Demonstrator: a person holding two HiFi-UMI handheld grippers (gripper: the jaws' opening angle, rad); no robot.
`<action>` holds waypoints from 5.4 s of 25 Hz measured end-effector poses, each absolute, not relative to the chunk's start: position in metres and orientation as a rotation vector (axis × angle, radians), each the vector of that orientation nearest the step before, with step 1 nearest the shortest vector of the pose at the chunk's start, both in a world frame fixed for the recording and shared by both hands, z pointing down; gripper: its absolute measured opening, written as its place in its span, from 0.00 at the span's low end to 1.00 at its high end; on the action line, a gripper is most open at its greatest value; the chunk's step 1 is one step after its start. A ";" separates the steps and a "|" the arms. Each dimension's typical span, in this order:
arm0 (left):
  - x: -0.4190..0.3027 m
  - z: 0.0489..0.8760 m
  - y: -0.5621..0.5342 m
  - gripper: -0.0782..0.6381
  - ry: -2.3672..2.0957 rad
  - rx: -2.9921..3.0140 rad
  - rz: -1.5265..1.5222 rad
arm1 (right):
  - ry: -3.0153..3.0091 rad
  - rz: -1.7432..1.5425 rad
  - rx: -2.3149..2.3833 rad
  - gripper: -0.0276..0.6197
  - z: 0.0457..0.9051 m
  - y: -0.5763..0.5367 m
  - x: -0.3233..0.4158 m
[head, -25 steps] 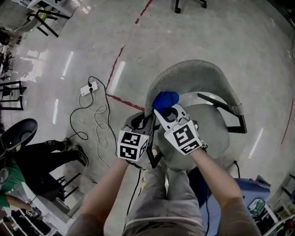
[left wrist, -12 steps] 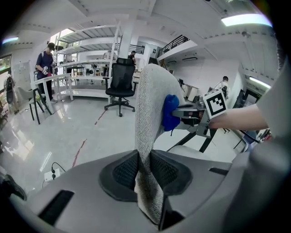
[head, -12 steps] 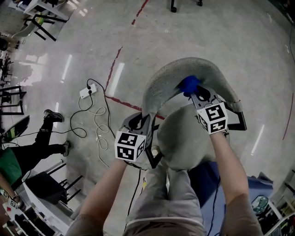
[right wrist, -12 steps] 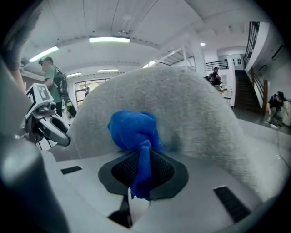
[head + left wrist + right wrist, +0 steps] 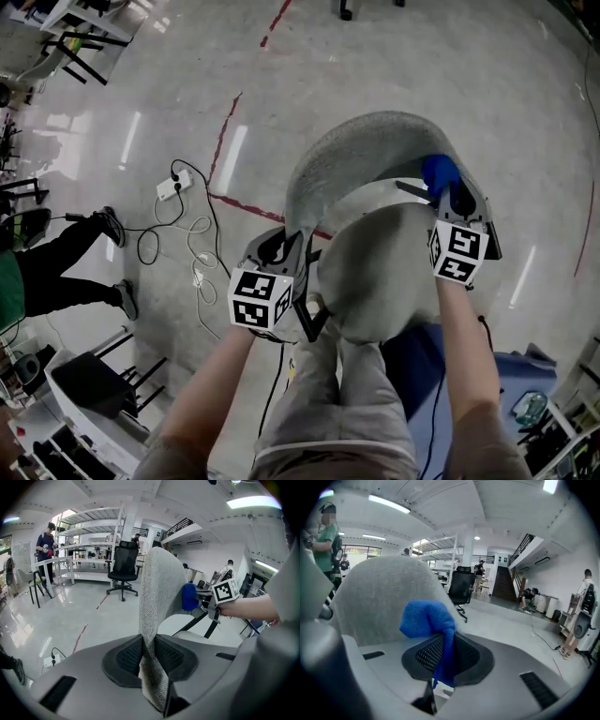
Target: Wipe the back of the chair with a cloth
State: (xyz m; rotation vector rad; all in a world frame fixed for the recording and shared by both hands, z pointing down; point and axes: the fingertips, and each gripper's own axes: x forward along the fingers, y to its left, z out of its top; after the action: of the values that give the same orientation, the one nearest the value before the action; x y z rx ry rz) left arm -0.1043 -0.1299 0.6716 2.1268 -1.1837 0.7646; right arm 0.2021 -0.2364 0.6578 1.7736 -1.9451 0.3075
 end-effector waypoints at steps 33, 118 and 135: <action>-0.110 0.673 -0.133 0.24 -1.281 2.098 0.674 | -2.381 0.318 1.078 0.15 0.724 -0.232 0.067; -0.072 0.077 -0.040 0.24 -1.428 2.937 0.233 | -2.880 -0.363 1.492 0.15 0.005 0.017 0.110; -0.062 0.083 -0.001 0.18 -1.450 2.954 0.222 | -2.790 -0.332 1.435 0.15 0.042 0.041 0.102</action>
State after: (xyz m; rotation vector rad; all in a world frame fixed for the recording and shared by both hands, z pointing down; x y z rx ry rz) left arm -0.0625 -0.0014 0.0834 2.9537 -1.4503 0.2222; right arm 0.1022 0.0409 0.0420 1.4346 -2.7904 -0.3320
